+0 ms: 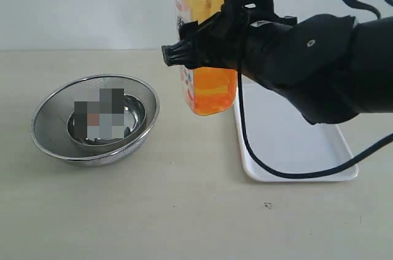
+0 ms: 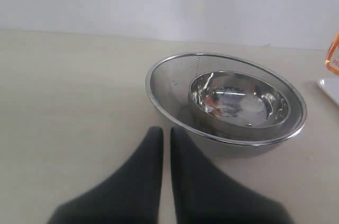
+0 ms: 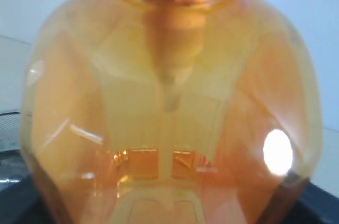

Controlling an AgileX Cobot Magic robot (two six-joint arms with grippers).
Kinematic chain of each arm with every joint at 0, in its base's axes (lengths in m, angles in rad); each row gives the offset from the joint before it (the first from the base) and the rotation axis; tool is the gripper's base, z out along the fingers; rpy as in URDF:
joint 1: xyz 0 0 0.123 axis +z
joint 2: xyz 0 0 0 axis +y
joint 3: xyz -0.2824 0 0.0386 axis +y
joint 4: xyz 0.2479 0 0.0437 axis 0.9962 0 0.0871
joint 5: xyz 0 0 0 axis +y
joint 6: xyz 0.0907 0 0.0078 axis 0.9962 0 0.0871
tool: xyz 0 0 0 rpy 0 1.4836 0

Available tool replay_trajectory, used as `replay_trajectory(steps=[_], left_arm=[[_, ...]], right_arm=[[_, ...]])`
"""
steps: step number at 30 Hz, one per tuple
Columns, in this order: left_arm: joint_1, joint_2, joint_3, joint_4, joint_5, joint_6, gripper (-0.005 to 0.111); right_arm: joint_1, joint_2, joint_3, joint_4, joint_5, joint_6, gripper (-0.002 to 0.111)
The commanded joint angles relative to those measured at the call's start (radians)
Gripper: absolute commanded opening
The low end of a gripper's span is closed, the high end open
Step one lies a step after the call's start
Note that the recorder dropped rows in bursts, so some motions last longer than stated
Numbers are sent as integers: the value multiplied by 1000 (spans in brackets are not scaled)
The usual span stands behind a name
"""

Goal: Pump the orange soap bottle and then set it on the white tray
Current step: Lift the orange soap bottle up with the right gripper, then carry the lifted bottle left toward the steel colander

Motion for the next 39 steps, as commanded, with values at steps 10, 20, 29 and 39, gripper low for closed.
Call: replay_trajectory(steps=[10,20,29,39], left_arm=[[3,-3,4,2,-7,8,5],[3,-3,4,2,-7,8,5],[3,-3,4,2,-7,8,5],[3,-3,4,2,-7,8,5]], right_arm=[[17,53,152,-358,-429,479,0],[17,124,155,-388,-471,501,0],[17,124,154,-449,-458,495,0],[17,124,154,-454,-454,515,0]])
